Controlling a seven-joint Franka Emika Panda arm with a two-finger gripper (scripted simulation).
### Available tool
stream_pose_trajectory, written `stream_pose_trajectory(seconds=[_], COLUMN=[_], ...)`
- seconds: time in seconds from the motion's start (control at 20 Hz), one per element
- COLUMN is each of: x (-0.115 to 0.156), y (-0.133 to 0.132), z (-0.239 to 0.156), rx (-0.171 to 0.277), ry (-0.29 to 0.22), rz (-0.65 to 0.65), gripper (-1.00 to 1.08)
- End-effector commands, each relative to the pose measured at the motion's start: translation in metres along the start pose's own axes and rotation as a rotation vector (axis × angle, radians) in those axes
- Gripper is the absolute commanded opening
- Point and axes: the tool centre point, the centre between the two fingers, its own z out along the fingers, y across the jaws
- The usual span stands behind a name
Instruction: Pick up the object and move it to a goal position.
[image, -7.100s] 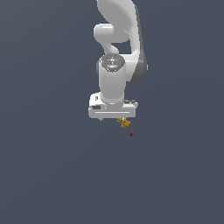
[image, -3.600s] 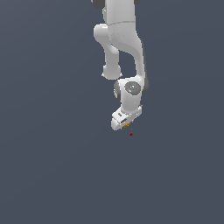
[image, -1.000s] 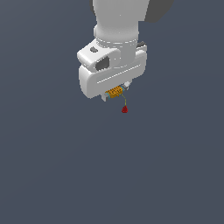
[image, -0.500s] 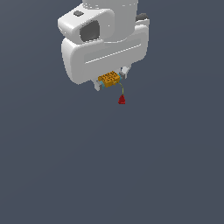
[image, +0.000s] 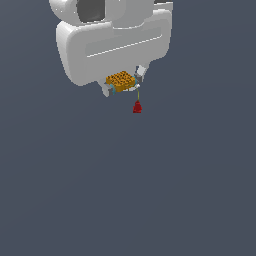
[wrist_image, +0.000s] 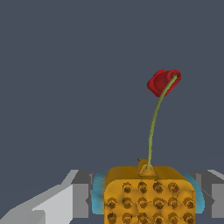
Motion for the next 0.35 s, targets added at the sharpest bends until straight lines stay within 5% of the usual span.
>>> stream_pose_trajectory(seconds=[0.0, 0.3], x=[0.0008, 0.0016], y=[0.0014, 0.0026], z=[-0.0040, -0.0061], rx=[0.000, 0.000], ry=[0.000, 0.000], rz=[0.000, 0.000], gripper=[-1.00, -1.00])
